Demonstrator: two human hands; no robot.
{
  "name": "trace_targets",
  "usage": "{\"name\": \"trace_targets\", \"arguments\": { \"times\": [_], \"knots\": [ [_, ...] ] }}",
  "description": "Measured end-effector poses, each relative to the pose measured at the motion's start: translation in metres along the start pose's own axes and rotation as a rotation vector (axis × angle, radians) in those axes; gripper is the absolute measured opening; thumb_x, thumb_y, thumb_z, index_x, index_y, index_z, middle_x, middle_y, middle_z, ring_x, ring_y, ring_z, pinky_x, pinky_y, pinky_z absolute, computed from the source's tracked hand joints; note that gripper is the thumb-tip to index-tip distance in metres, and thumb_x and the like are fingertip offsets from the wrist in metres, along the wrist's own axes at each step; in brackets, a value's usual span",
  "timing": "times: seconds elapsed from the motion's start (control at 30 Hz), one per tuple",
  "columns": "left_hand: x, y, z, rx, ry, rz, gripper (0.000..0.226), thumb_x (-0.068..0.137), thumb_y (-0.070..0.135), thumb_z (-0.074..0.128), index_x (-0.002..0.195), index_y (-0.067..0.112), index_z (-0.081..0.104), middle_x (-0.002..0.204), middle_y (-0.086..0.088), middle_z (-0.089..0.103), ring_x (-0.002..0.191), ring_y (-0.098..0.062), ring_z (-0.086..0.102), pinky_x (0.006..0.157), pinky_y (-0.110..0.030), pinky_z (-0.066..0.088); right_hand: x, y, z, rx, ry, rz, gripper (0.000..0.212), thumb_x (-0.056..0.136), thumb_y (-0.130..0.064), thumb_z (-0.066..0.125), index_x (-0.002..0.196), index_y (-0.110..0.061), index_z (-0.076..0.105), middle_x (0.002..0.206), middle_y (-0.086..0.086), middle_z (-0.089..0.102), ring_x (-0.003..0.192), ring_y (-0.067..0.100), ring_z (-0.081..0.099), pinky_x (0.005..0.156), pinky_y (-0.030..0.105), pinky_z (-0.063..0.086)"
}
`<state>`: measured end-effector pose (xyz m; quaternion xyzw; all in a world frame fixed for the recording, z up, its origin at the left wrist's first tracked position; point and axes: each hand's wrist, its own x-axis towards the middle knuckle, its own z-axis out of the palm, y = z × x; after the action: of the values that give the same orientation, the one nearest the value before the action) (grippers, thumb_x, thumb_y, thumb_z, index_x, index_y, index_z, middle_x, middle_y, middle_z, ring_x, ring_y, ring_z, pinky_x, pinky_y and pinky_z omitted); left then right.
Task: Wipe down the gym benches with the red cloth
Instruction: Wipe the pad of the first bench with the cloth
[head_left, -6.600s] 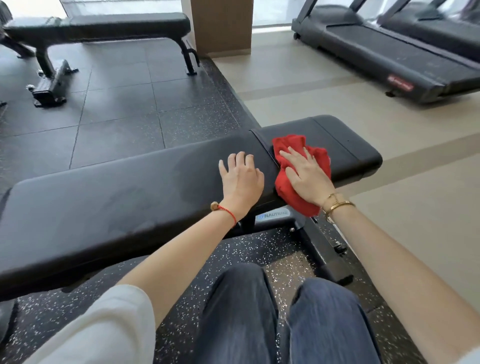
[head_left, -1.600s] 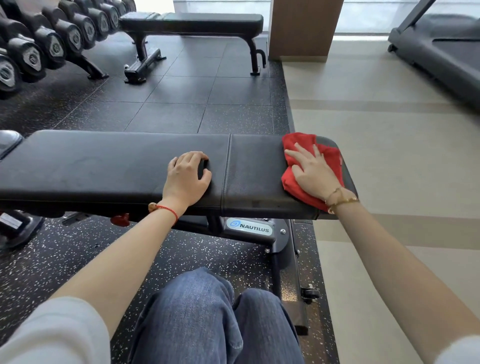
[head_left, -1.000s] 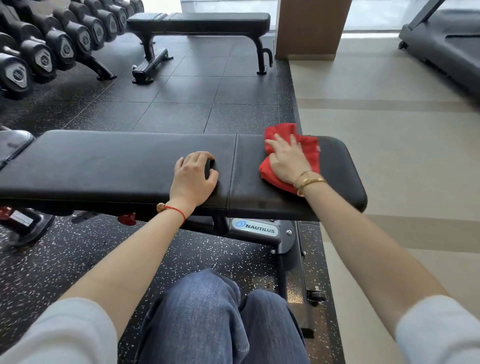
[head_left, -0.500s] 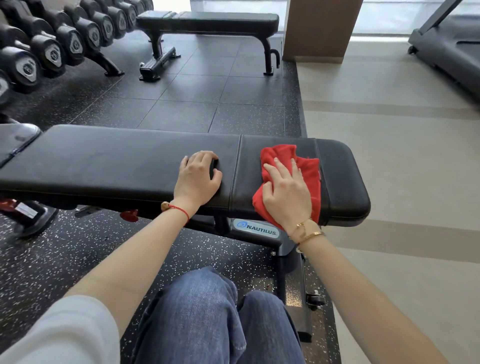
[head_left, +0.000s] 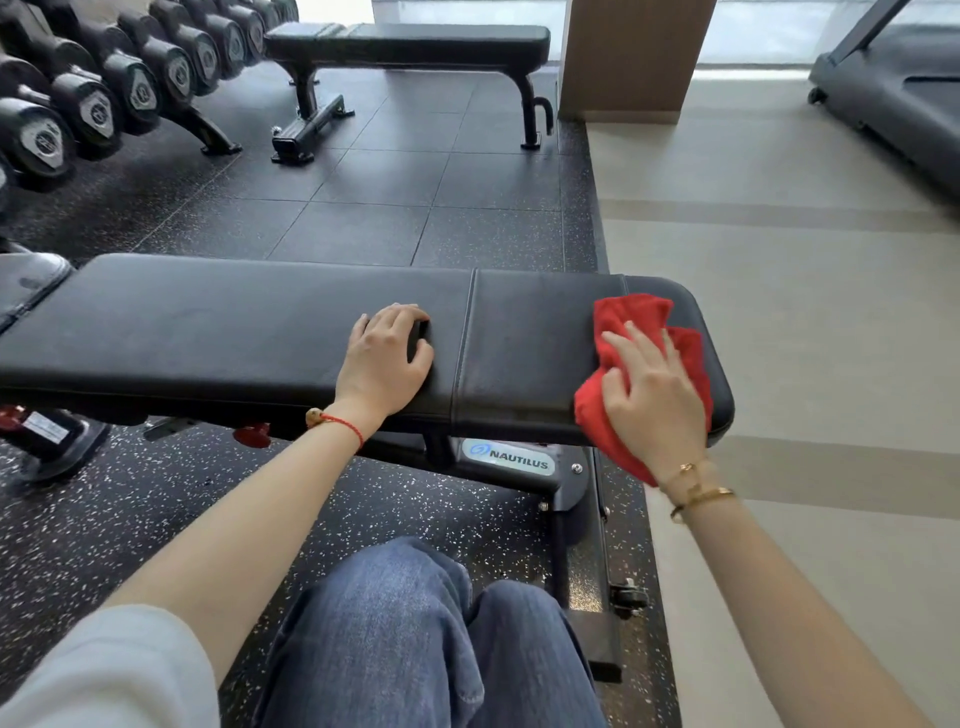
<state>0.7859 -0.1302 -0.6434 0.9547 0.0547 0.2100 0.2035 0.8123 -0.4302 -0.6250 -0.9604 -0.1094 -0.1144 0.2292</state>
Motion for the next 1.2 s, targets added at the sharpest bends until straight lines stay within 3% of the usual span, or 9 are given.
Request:
{"name": "trace_targets", "arguments": {
  "times": [0.23, 0.5, 0.67, 0.77, 0.93, 1.1, 1.2],
  "knots": [
    [0.000, 0.007, 0.000, 0.054, 0.004, -0.007, 0.029, 0.089, 0.020, 0.051, 0.117, 0.017, 0.056, 0.126, -0.002, 0.059, 0.122, -0.022, 0.051, 0.117, -0.049, 0.027, 0.079, -0.002, 0.008, -0.017, -0.187, 0.072, 0.048, 0.097, -0.023, 0.037, 0.144, -0.024, 0.042, 0.159, 0.003, 0.025, 0.147, 0.039, 0.009, 0.121, 0.048, 0.004],
    [0.000, 0.008, -0.002, 0.039, 0.010, -0.013, 0.028, 0.089, 0.020, 0.052, 0.116, 0.017, 0.056, 0.124, -0.002, 0.060, 0.121, -0.023, 0.051, 0.116, -0.049, 0.027, 0.065, -0.083, 0.041, -0.009, -0.350, -0.304, 0.052, 0.095, -0.021, 0.039, 0.147, -0.021, 0.036, 0.160, 0.002, 0.021, 0.149, 0.034, 0.004, 0.121, 0.048, 0.003],
    [-0.001, 0.005, -0.002, 0.029, 0.006, -0.011, 0.029, 0.089, 0.020, 0.052, 0.118, 0.017, 0.057, 0.129, -0.002, 0.059, 0.126, -0.021, 0.049, 0.117, -0.048, 0.026, 0.034, -0.055, 0.026, 0.098, -0.290, -0.399, 0.050, 0.093, -0.019, 0.047, 0.142, -0.025, 0.045, 0.156, -0.003, 0.032, 0.148, 0.027, 0.015, 0.122, 0.040, 0.007],
    [0.000, 0.005, -0.002, 0.030, 0.003, -0.010, 0.029, 0.090, 0.020, 0.052, 0.118, 0.017, 0.057, 0.129, -0.002, 0.059, 0.127, -0.021, 0.049, 0.117, -0.049, 0.026, 0.052, -0.034, 0.023, 0.109, -0.260, -0.314, 0.047, 0.093, -0.019, 0.046, 0.140, -0.025, 0.047, 0.155, -0.003, 0.033, 0.148, 0.026, 0.015, 0.123, 0.036, 0.005],
    [0.001, 0.007, -0.002, 0.061, 0.018, -0.018, 0.029, 0.089, 0.021, 0.053, 0.117, 0.017, 0.057, 0.126, -0.001, 0.059, 0.124, -0.020, 0.050, 0.116, -0.048, 0.027, 0.109, -0.055, 0.041, 0.010, -0.273, -0.109, 0.049, 0.097, -0.023, 0.038, 0.146, -0.023, 0.038, 0.160, 0.002, 0.023, 0.148, 0.035, 0.008, 0.122, 0.046, 0.003],
    [0.003, 0.007, -0.002, 0.080, 0.024, -0.021, 0.029, 0.087, 0.023, 0.055, 0.115, 0.019, 0.058, 0.124, 0.001, 0.061, 0.122, -0.020, 0.052, 0.113, -0.046, 0.030, 0.101, -0.116, 0.068, -0.015, -0.336, -0.272, 0.051, 0.097, -0.025, 0.037, 0.148, -0.021, 0.035, 0.160, 0.002, 0.022, 0.148, 0.036, 0.007, 0.121, 0.049, 0.004],
    [0.003, 0.005, -0.002, 0.067, 0.031, -0.015, 0.029, 0.086, 0.023, 0.056, 0.114, 0.020, 0.059, 0.123, 0.002, 0.061, 0.121, -0.019, 0.053, 0.112, -0.046, 0.031, 0.084, -0.114, 0.067, 0.047, -0.345, -0.335, 0.052, 0.095, -0.021, 0.039, 0.148, -0.022, 0.035, 0.160, 0.000, 0.022, 0.149, 0.034, 0.006, 0.122, 0.045, 0.002]
  ]
}}
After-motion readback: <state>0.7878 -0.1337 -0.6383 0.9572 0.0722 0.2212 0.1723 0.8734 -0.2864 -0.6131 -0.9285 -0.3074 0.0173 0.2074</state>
